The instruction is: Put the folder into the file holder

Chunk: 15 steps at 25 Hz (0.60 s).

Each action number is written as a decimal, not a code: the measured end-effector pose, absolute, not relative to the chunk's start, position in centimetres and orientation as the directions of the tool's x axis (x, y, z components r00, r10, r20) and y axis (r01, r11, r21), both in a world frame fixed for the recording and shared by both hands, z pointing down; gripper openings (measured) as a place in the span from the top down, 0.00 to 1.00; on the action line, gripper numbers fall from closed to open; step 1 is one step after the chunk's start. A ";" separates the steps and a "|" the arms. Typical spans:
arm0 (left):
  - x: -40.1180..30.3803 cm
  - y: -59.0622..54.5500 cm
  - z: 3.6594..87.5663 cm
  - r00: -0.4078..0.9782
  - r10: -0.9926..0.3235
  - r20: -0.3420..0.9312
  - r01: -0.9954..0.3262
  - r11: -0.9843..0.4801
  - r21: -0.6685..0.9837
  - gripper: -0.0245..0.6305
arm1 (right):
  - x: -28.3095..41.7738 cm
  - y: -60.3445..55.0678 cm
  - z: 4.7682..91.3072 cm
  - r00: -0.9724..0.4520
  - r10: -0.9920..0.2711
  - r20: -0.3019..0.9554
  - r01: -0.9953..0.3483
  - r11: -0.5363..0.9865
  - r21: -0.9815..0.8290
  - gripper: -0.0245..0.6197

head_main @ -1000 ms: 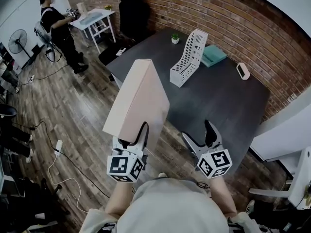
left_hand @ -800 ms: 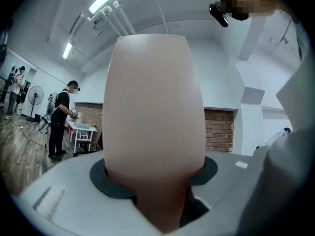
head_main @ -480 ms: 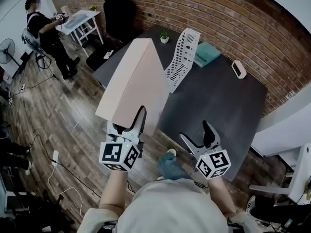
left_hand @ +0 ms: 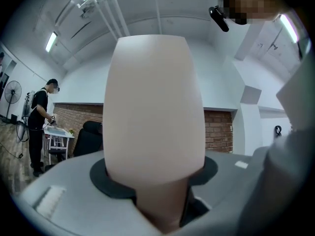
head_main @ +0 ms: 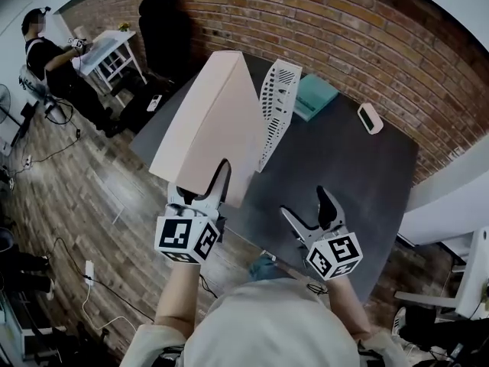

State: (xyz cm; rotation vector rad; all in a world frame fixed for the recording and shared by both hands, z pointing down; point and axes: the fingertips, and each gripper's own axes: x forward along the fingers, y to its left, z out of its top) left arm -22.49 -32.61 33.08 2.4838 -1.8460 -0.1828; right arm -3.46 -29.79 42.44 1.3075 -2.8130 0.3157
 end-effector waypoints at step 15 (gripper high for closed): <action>-18.8 -43.6 33.8 0.363 -0.931 -0.028 -0.930 -0.364 0.047 0.55 | -1.1 -36.0 44.4 -0.603 -0.784 0.146 -0.793 0.572 -0.208 0.30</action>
